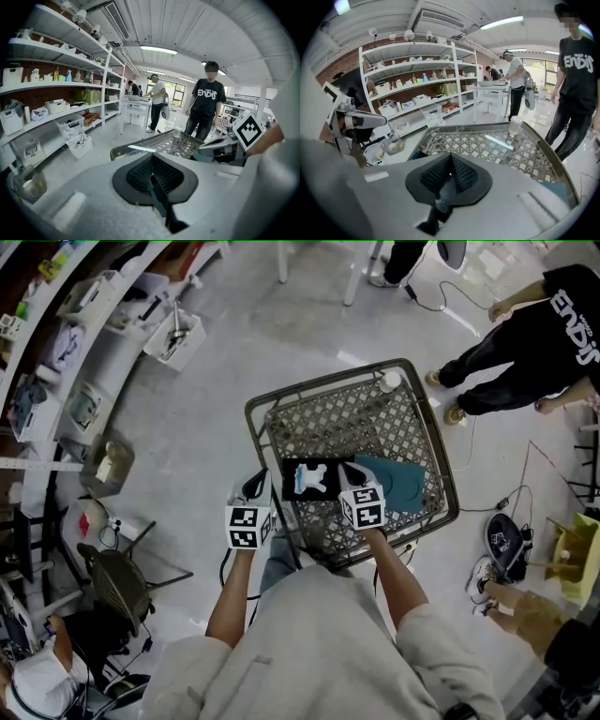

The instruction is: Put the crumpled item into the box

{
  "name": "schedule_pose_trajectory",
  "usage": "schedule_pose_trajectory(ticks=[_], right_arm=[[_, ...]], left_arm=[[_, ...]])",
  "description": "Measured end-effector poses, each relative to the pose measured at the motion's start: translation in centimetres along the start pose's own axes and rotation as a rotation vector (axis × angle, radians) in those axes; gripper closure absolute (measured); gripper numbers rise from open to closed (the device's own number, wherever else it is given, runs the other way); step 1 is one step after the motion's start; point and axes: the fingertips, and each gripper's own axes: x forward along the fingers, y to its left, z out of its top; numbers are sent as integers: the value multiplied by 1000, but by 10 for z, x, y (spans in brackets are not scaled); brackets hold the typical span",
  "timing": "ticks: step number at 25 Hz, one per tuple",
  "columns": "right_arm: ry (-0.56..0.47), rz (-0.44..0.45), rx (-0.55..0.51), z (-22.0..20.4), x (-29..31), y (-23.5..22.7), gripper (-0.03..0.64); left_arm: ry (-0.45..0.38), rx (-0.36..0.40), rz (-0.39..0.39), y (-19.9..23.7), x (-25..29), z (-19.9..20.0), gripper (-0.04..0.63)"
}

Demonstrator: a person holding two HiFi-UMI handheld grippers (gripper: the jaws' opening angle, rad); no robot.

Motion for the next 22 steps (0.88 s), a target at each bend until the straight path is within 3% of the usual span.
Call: schedule_pose_trajectory(ticks=[6,15,22], right_arm=[[-118,-52,15,45,-25,-23,618],[-278,-121,-112,106,-82,-29,618],[-370,-147,-152,135,-123,-29,618]], left_arm=[[-52,30,9,-3,-5,27,592],[-184,79,27,-7,-23,98,592],[-259,117,36,-19,-34,140,592]])
